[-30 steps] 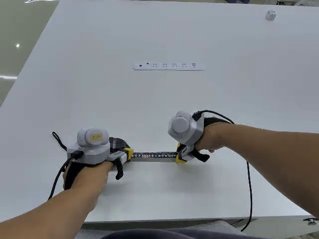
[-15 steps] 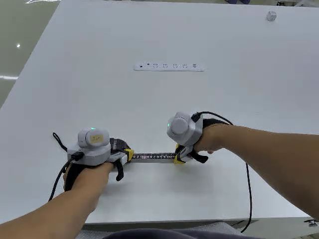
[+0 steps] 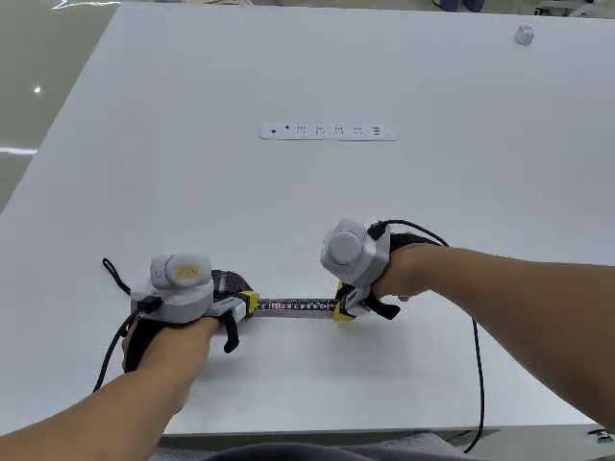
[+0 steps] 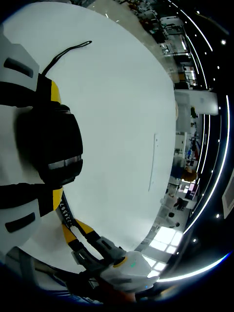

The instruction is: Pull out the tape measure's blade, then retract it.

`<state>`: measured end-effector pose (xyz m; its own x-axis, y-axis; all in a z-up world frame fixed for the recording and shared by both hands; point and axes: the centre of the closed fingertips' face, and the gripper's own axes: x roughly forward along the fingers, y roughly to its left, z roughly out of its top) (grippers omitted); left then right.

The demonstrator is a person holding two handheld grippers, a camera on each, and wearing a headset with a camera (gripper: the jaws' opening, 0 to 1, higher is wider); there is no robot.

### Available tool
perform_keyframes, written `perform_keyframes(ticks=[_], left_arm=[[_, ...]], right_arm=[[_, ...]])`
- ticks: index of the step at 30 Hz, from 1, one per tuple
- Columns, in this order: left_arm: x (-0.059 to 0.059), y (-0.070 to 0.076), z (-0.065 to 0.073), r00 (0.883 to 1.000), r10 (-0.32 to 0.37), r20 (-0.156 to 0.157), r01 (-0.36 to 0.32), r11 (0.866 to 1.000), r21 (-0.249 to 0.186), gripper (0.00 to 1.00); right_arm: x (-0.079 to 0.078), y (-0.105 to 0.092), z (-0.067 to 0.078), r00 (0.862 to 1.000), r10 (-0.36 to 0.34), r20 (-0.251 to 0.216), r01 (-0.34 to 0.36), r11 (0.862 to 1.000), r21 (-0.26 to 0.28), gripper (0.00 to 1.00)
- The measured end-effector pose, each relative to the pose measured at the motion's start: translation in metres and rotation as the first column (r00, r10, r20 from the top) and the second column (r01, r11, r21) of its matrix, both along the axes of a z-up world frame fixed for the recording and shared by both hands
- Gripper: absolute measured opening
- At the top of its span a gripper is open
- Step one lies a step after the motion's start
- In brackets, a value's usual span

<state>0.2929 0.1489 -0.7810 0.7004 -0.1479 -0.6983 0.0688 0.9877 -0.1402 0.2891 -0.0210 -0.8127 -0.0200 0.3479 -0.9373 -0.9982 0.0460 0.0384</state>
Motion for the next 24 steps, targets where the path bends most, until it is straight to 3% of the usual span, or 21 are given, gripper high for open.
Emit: perform_keyframes(ticks=[24], left_arm=[[-0.0005, -0.0005, 0.0009, 1.000, -0.001, 0.000, 0.001, 1.000, -0.004, 0.60]], right_arm=[[-0.0003, 0.0089, 0.0008, 1.000, 0.001, -0.005, -0.001, 1.000, 0.011, 0.15]])
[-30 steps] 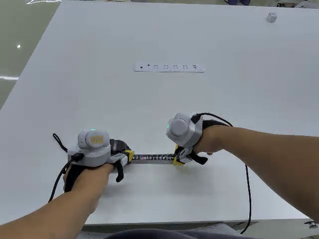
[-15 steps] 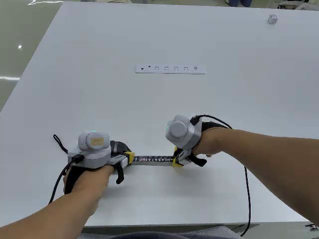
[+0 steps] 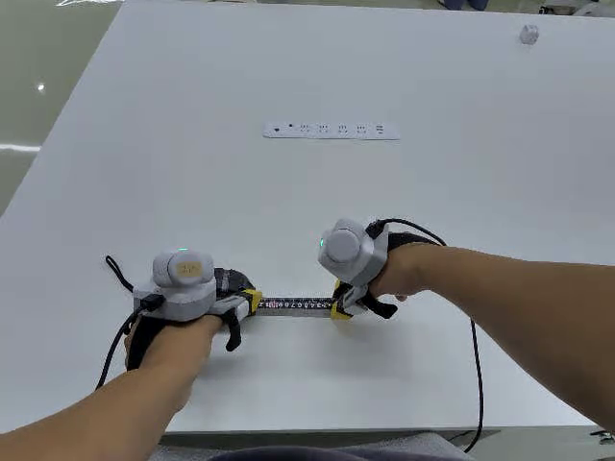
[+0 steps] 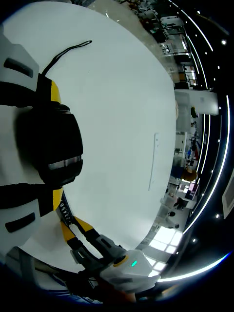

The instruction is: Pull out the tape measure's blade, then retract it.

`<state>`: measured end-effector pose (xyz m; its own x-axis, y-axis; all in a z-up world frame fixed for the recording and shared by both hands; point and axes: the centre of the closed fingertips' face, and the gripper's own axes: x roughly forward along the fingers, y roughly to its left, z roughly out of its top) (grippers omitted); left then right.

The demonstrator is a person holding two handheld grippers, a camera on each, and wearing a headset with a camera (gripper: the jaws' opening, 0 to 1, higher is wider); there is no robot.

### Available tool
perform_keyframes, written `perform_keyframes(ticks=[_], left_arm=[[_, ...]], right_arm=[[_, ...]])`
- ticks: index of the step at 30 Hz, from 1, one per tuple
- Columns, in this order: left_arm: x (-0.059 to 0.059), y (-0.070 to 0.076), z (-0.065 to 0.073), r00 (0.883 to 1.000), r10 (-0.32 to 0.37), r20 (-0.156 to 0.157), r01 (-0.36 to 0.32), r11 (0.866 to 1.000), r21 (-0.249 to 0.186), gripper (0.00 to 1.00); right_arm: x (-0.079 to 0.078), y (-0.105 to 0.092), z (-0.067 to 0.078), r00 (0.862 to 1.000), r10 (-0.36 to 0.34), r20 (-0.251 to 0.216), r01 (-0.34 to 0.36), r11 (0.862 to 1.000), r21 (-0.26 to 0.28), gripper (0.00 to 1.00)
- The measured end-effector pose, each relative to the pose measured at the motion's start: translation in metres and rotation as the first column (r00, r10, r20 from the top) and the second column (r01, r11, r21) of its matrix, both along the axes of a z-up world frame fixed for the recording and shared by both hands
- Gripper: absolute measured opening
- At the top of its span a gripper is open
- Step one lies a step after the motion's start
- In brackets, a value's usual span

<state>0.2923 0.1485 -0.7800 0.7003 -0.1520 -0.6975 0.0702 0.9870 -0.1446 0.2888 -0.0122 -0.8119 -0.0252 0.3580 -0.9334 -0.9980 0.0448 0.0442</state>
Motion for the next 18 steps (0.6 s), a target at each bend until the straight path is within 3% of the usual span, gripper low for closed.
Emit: perform_keyframes(ticks=[18], left_arm=[[-0.0005, -0.0004, -0.0004, 1.000, 0.000, 0.001, 0.000, 1.000, 0.000, 0.60]], right_arm=[[0.0001, 0.0101, -0.0004, 1.000, 0.007, -0.002, -0.007, 1.000, 0.015, 0.15]])
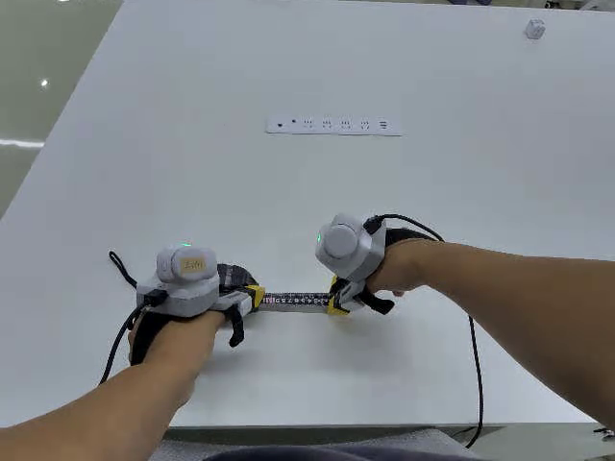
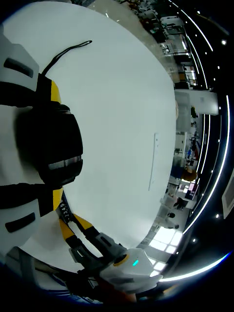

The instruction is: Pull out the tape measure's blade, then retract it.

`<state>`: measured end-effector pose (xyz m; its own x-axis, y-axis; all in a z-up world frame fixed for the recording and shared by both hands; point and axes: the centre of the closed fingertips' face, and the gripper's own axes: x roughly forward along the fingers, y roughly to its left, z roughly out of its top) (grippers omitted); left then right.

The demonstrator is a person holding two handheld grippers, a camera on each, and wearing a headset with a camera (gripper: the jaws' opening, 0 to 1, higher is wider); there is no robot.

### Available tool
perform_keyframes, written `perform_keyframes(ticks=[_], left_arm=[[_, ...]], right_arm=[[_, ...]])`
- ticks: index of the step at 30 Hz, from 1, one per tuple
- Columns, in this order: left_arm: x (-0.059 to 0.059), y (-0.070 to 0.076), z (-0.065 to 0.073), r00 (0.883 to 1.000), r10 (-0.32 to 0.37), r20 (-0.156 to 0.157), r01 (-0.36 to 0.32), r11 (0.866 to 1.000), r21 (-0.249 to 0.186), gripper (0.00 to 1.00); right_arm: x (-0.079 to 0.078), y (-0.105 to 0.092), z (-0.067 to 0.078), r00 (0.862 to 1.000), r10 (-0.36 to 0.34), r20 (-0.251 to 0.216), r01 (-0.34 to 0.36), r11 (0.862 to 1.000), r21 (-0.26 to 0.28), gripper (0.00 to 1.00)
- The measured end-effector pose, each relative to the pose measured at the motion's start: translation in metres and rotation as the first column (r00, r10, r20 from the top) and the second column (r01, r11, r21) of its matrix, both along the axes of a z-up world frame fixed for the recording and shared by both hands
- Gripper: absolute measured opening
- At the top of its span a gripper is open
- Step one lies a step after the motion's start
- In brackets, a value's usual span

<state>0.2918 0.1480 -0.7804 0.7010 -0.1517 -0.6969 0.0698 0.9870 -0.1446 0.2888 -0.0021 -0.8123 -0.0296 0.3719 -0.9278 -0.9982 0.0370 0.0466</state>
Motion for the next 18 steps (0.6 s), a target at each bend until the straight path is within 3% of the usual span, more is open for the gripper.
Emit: perform_keyframes(ticks=[18], left_arm=[[0.0002, 0.0007, -0.0002, 1.000, -0.001, 0.000, 0.001, 1.000, -0.002, 0.60]], right_arm=[[-0.0016, 0.0102, -0.0002, 1.000, 0.008, -0.001, -0.008, 1.000, 0.010, 0.15]])
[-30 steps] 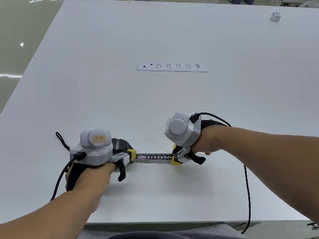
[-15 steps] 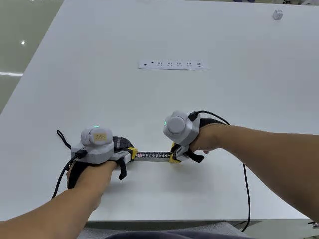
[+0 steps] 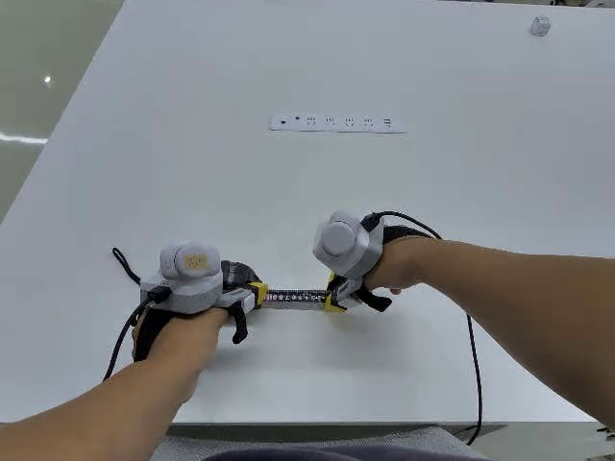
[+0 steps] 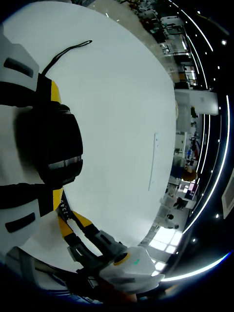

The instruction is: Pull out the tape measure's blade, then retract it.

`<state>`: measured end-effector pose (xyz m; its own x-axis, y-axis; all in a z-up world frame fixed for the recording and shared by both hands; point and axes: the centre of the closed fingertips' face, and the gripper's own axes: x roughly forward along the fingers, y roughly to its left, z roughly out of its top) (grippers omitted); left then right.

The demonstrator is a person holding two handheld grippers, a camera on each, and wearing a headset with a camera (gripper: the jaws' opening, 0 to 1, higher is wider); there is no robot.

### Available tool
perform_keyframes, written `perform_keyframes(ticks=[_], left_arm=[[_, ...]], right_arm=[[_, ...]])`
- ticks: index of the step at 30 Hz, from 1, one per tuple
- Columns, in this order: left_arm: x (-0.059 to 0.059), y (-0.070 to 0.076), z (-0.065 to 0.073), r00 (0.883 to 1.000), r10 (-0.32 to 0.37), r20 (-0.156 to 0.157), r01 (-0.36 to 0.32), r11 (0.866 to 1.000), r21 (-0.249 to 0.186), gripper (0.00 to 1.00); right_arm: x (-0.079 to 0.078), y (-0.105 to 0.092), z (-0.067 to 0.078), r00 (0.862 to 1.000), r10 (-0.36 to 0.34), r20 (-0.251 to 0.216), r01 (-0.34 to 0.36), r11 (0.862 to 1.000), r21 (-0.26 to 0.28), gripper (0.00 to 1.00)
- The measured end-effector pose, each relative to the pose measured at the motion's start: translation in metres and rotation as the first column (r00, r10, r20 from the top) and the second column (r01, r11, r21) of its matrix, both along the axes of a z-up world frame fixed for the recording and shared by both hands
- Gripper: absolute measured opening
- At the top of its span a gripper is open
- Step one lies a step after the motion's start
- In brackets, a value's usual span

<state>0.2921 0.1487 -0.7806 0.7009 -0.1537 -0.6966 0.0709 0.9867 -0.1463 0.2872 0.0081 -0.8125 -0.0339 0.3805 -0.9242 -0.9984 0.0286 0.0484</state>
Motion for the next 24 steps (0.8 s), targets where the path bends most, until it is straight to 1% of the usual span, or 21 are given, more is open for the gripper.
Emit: perform_keyframes(ticks=[24], left_arm=[[0.000, -0.001, 0.000, 1.000, -0.001, 0.003, 0.001, 1.000, -0.005, 0.60]], right_arm=[[-0.001, 0.014, 0.001, 1.000, 0.010, -0.001, -0.010, 1.000, 0.016, 0.15]])
